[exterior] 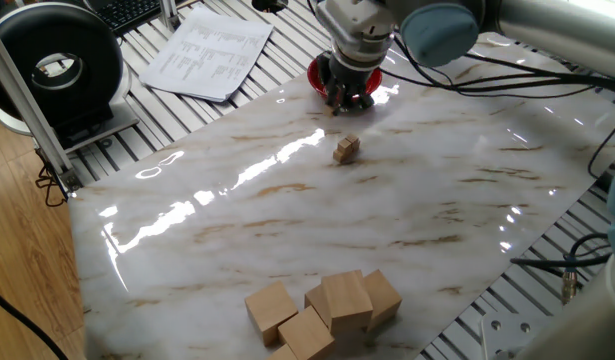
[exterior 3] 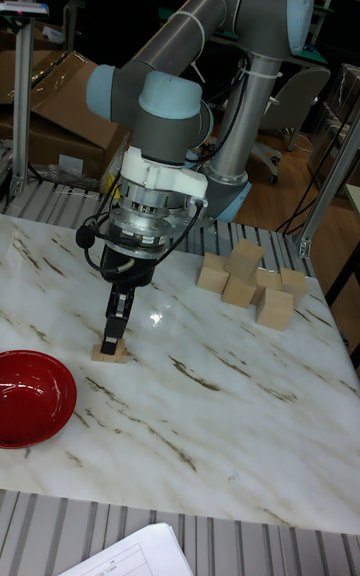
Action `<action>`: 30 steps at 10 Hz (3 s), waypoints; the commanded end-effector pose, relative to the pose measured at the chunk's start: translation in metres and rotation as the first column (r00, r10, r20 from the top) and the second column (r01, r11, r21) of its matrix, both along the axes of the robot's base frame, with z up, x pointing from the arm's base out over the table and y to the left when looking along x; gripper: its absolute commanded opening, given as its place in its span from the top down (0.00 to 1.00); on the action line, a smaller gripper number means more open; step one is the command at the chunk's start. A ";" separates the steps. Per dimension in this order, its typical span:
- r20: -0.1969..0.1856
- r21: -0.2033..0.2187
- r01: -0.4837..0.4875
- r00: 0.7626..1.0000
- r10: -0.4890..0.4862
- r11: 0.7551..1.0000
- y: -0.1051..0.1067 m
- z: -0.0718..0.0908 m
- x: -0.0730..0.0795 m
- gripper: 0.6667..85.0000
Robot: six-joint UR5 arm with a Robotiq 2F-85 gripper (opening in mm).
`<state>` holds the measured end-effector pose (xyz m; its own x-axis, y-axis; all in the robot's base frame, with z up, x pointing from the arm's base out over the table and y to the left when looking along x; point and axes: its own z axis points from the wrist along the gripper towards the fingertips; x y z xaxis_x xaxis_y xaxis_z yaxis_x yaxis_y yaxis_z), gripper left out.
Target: Stack the blocks into a pyramid shape
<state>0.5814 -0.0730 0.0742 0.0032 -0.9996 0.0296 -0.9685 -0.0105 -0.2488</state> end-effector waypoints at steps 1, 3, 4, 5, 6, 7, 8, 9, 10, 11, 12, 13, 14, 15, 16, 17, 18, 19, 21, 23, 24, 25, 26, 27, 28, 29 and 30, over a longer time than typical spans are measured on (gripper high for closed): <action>-0.070 0.045 -0.007 0.998 0.011 0.999 0.005 -0.008 -0.018 1.00; -0.101 0.077 0.042 0.994 -0.034 0.996 0.009 -0.003 -0.033 1.00; -0.104 0.077 0.042 0.994 -0.034 0.996 0.009 -0.002 -0.035 1.00; -0.100 0.061 0.036 0.995 -0.029 0.997 0.005 -0.003 -0.034 1.00; -0.098 0.054 0.028 0.995 -0.023 0.998 0.003 -0.003 -0.034 1.00; -0.098 0.056 0.025 0.995 -0.019 0.998 0.002 -0.006 -0.035 1.00; -0.097 0.060 0.028 0.995 -0.022 0.998 0.001 -0.008 -0.036 1.00; -0.097 0.062 0.030 0.995 -0.023 0.998 0.000 -0.009 -0.036 1.00; -0.097 0.061 0.028 0.995 -0.022 0.998 0.001 -0.009 -0.036 1.00; -0.097 0.058 0.027 0.995 -0.021 0.998 0.000 -0.009 -0.036 1.00; -0.095 0.039 0.020 0.995 -0.017 0.999 -0.005 -0.009 -0.036 1.00; -0.091 0.026 0.016 0.996 -0.013 1.000 -0.008 -0.009 -0.035 1.00; -0.090 0.014 0.016 0.996 -0.014 1.000 -0.012 -0.009 -0.035 1.00; -0.091 0.014 0.017 0.996 -0.016 1.000 -0.012 -0.010 -0.035 1.00; -0.096 0.025 0.023 0.995 -0.021 0.999 -0.009 -0.012 -0.036 1.00; -0.102 0.038 0.034 0.994 -0.030 0.999 -0.006 -0.014 -0.037 1.00; -0.102 0.039 0.034 0.994 -0.030 0.999 -0.005 -0.014 -0.037 1.00; -0.104 0.042 0.034 0.994 -0.030 0.999 -0.004 -0.015 -0.037 1.00; -0.113 0.065 0.044 0.993 -0.036 0.997 0.000 -0.018 -0.039 1.00; -0.114 0.067 0.048 0.993 -0.040 0.997 0.001 -0.018 -0.040 1.00; -0.114 0.067 0.050 0.993 -0.042 0.997 0.000 -0.019 -0.041 1.00; -0.113 0.067 0.050 0.993 -0.042 0.996 0.000 -0.019 -0.041 1.00; -0.111 0.069 0.050 0.993 -0.042 0.996 -0.001 -0.020 -0.042 1.00; -0.110 0.069 0.051 0.993 -0.043 0.996 -0.001 -0.020 -0.041 1.00; -0.110 0.069 0.053 0.993 -0.045 0.996 -0.001 -0.020 -0.041 1.00; -0.110 0.069 0.053 0.993 -0.045 0.996 -0.001 -0.020 -0.042 1.00; -0.108 0.068 0.051 0.993 -0.044 0.996 -0.002 -0.020 -0.041 1.00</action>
